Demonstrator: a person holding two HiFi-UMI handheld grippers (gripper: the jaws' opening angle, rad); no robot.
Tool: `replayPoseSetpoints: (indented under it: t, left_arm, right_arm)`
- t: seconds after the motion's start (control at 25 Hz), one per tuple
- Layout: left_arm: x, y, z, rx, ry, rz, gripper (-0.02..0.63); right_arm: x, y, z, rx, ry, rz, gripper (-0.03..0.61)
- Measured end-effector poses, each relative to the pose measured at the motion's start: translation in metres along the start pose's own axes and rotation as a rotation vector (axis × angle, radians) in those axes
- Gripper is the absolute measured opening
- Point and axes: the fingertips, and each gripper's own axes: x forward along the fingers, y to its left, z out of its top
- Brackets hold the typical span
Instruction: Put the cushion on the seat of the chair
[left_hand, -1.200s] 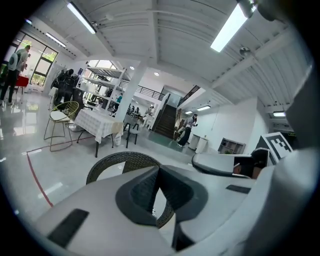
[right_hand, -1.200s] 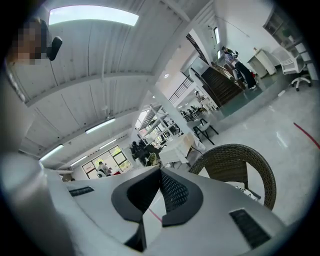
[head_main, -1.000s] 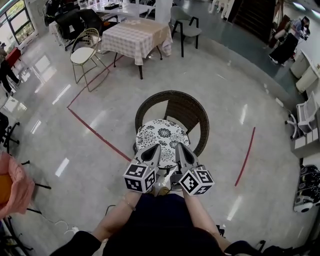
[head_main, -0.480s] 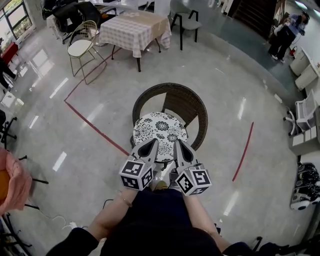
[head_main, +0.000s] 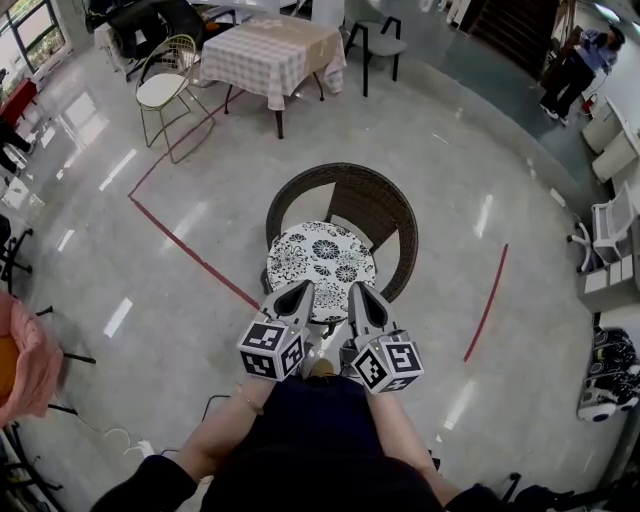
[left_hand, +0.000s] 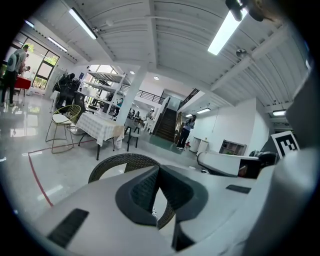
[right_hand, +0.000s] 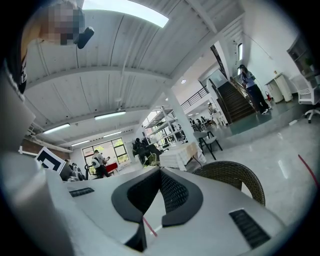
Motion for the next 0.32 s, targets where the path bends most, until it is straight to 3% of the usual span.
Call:
replayPoseSetpoints:
  t: [0.32]
  left_arm:
    - [0.0016, 0.0024, -0.0056, -0.011, 0.021, -0.010, 0.003]
  right_arm:
    - [0.0048, 0.0039, -0.0102, 0.008, 0.028, 0.005, 0.023]
